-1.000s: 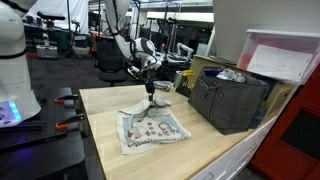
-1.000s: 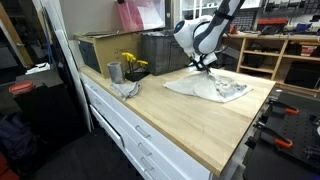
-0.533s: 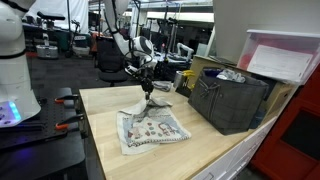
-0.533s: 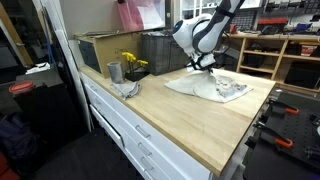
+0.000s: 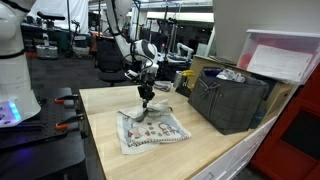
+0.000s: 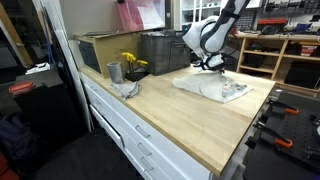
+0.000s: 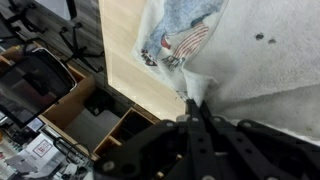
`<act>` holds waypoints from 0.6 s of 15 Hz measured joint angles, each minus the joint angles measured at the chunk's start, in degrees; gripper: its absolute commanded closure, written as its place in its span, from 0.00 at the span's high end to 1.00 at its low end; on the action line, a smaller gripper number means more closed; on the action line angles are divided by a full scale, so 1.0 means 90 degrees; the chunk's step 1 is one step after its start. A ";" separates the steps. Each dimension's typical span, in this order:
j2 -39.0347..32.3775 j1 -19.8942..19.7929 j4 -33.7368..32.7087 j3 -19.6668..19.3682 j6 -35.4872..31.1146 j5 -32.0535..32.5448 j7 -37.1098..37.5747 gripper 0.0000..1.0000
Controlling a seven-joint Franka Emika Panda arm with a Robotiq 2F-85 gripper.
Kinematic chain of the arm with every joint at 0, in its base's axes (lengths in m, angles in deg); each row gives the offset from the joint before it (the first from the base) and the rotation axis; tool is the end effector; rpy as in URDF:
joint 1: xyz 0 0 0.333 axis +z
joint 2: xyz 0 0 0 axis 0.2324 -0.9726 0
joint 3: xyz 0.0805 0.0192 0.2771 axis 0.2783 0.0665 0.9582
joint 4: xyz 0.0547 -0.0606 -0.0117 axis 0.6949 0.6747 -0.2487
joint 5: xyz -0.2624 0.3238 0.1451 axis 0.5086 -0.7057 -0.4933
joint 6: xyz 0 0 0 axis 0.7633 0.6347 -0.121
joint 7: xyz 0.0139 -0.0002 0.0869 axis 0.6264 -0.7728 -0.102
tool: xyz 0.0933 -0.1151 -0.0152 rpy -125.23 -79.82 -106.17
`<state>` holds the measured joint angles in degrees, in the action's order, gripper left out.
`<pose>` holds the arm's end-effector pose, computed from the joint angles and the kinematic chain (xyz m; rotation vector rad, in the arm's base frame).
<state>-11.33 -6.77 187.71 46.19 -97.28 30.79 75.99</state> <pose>0.5284 -0.1367 0.0782 1.9595 -1.3596 0.0885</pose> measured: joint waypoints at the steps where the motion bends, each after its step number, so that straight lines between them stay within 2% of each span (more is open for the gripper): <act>1: -0.0006 -0.0034 0.0000 0.0021 0.0010 0.0002 0.0007 0.03; 9: -0.0037 -0.0055 -0.0011 0.0099 0.0010 0.0002 0.0006 0.01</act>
<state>-11.66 -7.26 187.61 47.08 -97.19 30.81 76.05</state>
